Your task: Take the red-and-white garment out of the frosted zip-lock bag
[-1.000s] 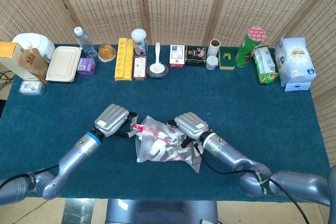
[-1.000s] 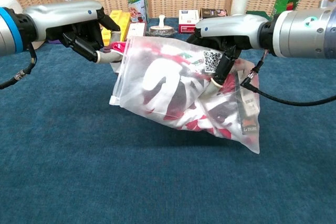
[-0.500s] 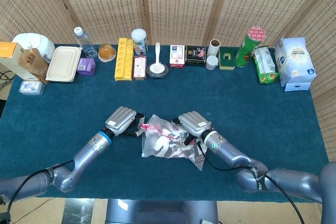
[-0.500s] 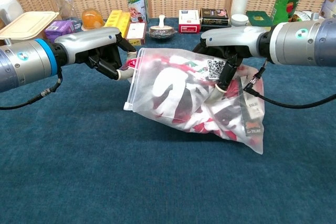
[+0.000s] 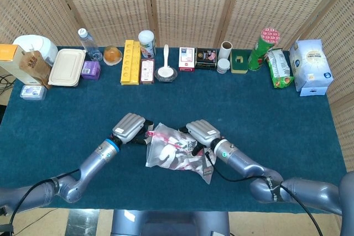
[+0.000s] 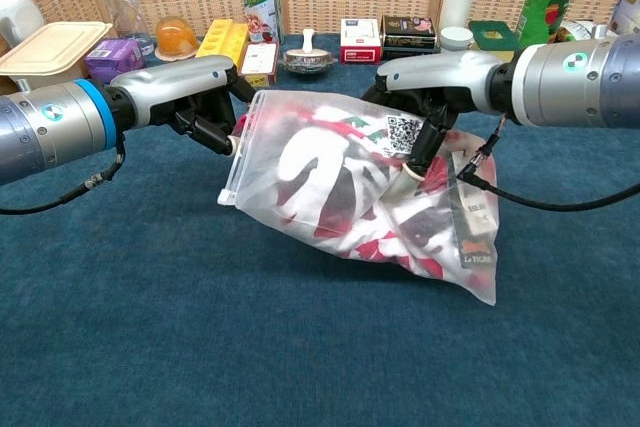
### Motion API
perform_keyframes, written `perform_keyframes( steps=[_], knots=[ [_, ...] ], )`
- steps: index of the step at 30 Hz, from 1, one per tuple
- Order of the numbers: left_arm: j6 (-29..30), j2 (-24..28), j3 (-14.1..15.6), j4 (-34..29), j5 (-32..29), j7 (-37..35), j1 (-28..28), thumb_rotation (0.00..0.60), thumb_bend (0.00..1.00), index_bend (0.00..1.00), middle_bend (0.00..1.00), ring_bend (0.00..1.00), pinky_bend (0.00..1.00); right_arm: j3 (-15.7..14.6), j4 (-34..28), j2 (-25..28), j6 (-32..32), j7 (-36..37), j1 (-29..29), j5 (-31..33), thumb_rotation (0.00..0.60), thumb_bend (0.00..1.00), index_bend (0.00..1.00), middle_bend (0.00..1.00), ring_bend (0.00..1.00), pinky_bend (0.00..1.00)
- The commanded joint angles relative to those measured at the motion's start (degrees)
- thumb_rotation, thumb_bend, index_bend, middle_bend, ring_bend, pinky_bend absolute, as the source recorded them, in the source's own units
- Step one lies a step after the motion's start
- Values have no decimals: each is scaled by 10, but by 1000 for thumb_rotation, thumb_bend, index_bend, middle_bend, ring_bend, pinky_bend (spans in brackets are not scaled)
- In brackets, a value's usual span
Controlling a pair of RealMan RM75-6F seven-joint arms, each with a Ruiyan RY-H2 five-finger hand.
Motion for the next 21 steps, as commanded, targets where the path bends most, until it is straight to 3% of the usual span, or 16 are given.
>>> perform_keyframes(
  steps=[1, 18, 21],
  knots=[
    [-1, -6, -3, 4, -7, 2, 0, 600, 473, 825, 1000, 1000, 938, 0, 1, -1, -2, 5, -1, -3, 600, 137, 800, 896, 1000, 1000],
    [-11, -26, -13, 19, -21, -2, 1, 600, 490, 856, 1000, 1000, 937, -8, 17, -16, -2, -12, 4, -19, 600, 137, 797, 887, 1000, 999],
    [-14, -28, -14, 21, -25, 3, 0, 600, 491, 855, 1000, 1000, 937, -13, 22, -15, 0, -31, 6, -16, 600, 138, 741, 850, 991, 972]
  ],
)
